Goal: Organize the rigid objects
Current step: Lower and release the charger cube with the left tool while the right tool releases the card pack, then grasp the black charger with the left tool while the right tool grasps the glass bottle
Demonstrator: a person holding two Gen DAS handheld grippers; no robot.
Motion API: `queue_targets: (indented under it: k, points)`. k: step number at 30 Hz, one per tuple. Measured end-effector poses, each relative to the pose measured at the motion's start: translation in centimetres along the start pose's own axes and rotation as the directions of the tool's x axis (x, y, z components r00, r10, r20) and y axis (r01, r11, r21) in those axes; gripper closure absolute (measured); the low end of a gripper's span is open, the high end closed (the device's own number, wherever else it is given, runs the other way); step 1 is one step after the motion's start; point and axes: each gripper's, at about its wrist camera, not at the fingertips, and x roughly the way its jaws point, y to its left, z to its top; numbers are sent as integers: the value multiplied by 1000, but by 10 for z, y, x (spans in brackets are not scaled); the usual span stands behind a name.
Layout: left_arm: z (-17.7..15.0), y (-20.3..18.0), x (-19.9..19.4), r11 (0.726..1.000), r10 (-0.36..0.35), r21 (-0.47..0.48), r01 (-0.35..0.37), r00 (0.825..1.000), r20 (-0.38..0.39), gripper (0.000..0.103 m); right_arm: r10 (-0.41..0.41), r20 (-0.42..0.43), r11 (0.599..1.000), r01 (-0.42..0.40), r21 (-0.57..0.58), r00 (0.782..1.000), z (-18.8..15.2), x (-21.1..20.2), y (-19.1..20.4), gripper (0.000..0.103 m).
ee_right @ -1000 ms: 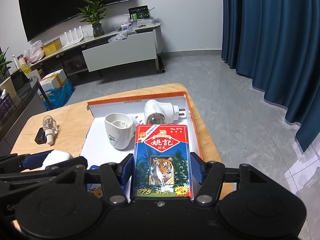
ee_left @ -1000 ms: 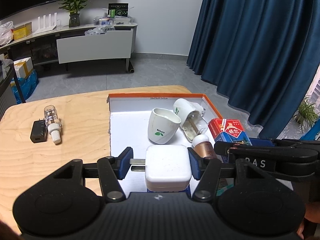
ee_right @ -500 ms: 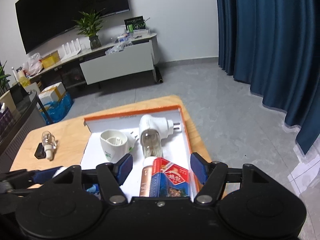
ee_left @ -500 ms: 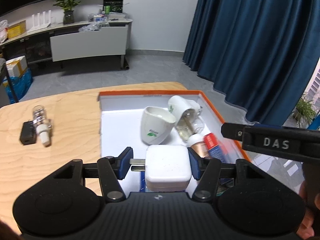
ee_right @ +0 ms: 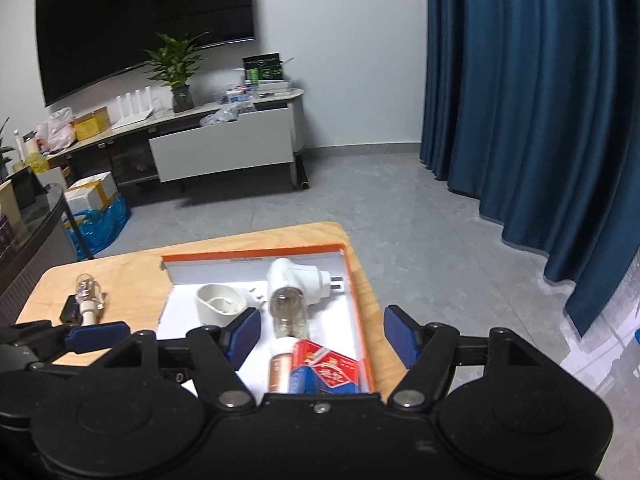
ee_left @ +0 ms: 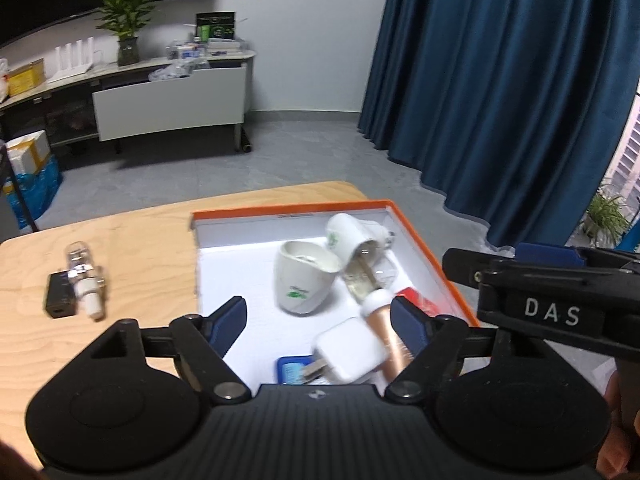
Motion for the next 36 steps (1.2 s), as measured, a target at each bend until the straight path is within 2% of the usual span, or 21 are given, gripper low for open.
queue_targets:
  k: [9, 18, 29, 36]
  points:
    - [-1, 40, -25, 996, 75, -38, -75, 997, 7, 19, 66, -5, 997, -66, -48, 998, 5, -5, 43, 21]
    - [-17, 91, -44, 984, 140, -114, -139, 990, 2, 18, 130, -39, 987, -133, -90, 991, 0, 1, 91, 21]
    - [-31, 155, -55, 945, 231, -233, -231, 973, -28, 17, 196, -112, 963, -213, -168, 974, -16, 17, 144, 21]
    - [-35, 187, -60, 915, 282, -288, -281, 959, -40, 15, 261, -159, 941, -288, -180, 952, -14, 43, 180, 21]
